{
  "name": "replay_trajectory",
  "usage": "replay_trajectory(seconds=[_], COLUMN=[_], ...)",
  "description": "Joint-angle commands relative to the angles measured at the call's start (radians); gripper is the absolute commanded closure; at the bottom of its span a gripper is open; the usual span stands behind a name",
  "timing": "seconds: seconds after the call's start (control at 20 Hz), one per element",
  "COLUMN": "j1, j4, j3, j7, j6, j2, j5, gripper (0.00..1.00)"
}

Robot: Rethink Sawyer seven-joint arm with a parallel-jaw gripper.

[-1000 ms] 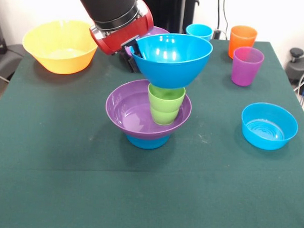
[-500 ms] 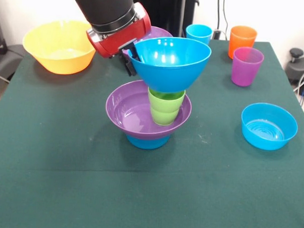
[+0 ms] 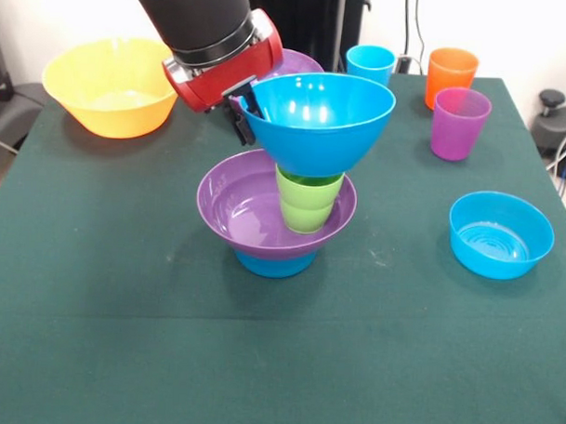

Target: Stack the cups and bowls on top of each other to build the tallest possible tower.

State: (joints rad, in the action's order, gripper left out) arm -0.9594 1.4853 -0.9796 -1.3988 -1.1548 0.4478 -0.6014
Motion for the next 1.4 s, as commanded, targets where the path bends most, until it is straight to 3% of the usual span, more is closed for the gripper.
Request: replay_trajectory(seconds=[0.05, 1.4], j1=[0.054, 0.100], j4=[-0.045, -0.098], j3=[0.064, 0.116], j7=[0.260, 0.309], j6=[-0.048, -0.153], j2=[-0.031, -0.005], j5=[-0.070, -0.113], gripper=[1.00, 1.00])
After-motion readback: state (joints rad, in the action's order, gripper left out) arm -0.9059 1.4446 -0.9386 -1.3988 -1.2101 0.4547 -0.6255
